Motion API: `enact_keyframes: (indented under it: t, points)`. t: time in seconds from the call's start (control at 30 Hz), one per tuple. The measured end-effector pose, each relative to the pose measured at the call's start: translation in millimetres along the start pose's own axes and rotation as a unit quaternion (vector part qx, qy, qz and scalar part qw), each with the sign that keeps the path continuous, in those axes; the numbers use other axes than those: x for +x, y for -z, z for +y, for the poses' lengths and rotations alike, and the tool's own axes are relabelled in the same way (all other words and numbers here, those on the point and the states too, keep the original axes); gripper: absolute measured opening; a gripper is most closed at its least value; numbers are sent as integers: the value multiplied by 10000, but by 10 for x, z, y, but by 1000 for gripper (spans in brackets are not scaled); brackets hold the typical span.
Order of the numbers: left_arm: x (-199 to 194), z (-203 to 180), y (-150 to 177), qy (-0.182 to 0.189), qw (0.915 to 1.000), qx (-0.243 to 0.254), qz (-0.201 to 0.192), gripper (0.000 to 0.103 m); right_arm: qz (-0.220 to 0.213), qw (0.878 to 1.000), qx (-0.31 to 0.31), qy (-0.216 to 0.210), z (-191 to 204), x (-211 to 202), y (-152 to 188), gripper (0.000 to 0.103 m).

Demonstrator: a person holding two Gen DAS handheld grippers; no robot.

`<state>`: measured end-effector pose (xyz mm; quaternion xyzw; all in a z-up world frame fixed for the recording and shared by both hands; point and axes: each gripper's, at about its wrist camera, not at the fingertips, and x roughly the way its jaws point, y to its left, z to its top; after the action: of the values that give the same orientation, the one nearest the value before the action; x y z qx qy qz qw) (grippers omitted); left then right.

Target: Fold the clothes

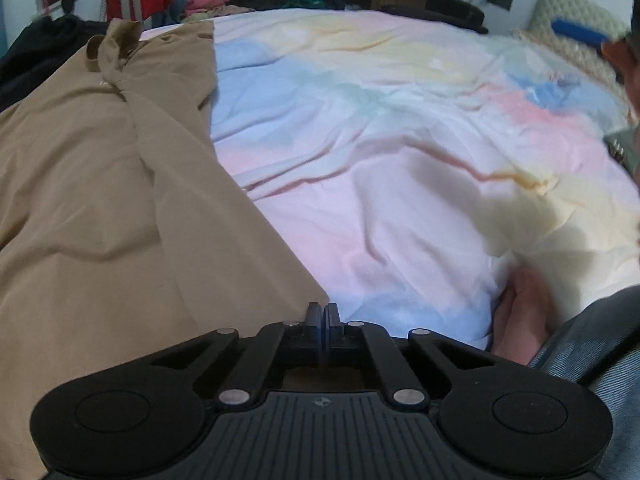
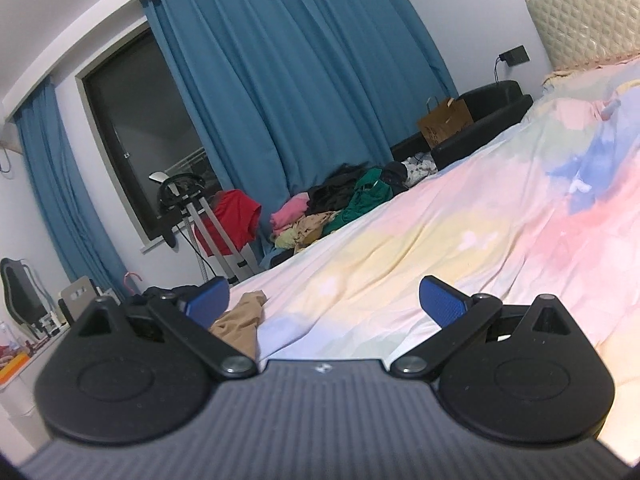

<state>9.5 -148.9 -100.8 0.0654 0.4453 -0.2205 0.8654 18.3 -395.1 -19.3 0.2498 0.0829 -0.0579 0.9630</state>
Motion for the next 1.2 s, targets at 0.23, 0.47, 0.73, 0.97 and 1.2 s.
enact_keyframes:
  t: [0.23,0.47,0.73,0.97,1.2]
  points:
    - [-768,537,4,787,9902,-1002,-567,1,133,9999,-63,-59,84,14,34,103]
    - [-1280,1416,299,490,9794,-1887,-528,1,348,9987,-318,-190,270,61,112,103]
    - [-1174,1682,488,39,9804,-1968,-50,5,528,9965,-583,-292,410,64,168,103]
    - [-1373,1438,196,-222,9868,-1376,-825,51,598,9937,-849,-424,553,73,229,103]
    - [-1370,1199,-373,-582,9757,-874,-1923,97,571,9911,-1044,-591,652,56,268,103]
